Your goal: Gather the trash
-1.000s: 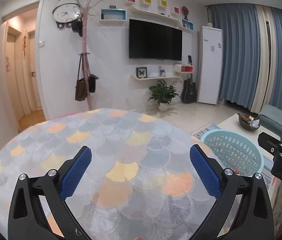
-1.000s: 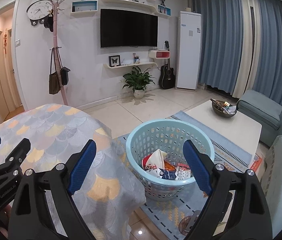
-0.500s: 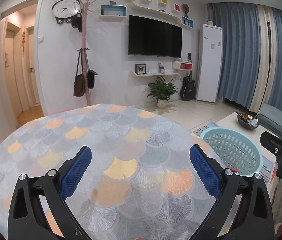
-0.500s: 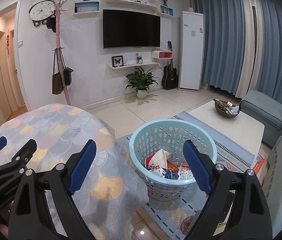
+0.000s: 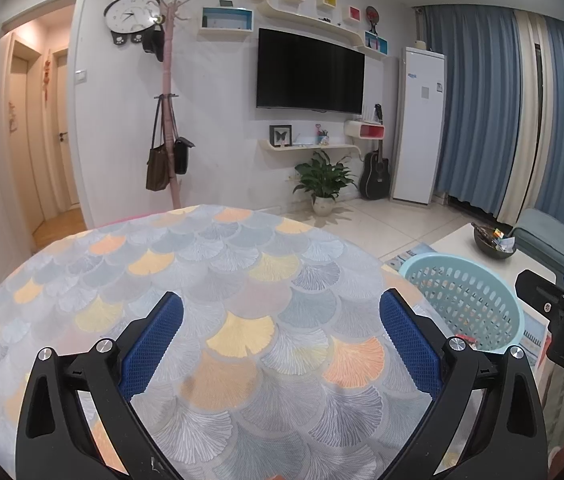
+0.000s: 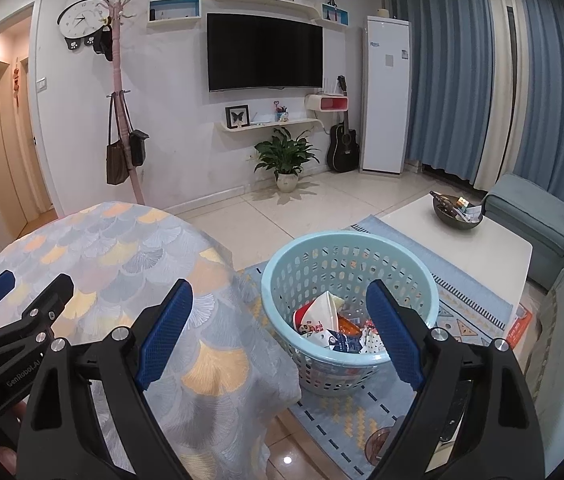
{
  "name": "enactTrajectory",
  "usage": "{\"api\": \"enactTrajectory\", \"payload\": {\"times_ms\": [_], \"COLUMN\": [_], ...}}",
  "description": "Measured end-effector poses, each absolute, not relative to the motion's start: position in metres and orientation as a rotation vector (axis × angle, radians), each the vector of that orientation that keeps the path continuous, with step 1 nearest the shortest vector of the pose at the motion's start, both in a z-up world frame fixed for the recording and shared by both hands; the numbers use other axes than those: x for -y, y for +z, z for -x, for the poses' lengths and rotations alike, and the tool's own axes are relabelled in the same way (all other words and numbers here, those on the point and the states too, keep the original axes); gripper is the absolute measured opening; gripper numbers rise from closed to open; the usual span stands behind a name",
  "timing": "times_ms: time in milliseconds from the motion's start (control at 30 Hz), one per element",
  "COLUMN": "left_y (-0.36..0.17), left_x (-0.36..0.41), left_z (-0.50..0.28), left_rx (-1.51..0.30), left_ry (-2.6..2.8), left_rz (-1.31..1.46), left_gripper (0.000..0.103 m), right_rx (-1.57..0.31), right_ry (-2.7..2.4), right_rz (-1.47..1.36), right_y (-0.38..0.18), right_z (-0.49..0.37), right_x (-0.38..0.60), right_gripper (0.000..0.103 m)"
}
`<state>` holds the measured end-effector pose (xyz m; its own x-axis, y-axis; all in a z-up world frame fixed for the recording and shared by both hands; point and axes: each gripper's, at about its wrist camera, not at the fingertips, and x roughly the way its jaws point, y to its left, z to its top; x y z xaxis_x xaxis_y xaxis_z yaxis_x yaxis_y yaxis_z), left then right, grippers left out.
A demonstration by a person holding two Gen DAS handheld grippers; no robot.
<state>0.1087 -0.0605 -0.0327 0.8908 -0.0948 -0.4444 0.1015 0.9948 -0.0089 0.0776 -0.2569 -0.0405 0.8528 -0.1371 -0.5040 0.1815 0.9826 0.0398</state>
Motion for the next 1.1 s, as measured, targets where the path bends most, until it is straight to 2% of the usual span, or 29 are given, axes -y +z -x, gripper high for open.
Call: {"api": "enactTrajectory", "payload": {"times_ms": [1100], "left_y": [-0.0351], "left_x": [0.0634], "left_z": [-0.1079], "left_rx": [-0.466], "left_ry": [-0.096], "left_rz": [-0.012], "left_gripper": [0.096], "right_rx": [-0.512], "right_ry": [-0.16], "right_rz": [-0.074], "right_y": [-0.0336], "right_z": [-0.0763], "right_x": [0.2476], "right_gripper": [0.084]}}
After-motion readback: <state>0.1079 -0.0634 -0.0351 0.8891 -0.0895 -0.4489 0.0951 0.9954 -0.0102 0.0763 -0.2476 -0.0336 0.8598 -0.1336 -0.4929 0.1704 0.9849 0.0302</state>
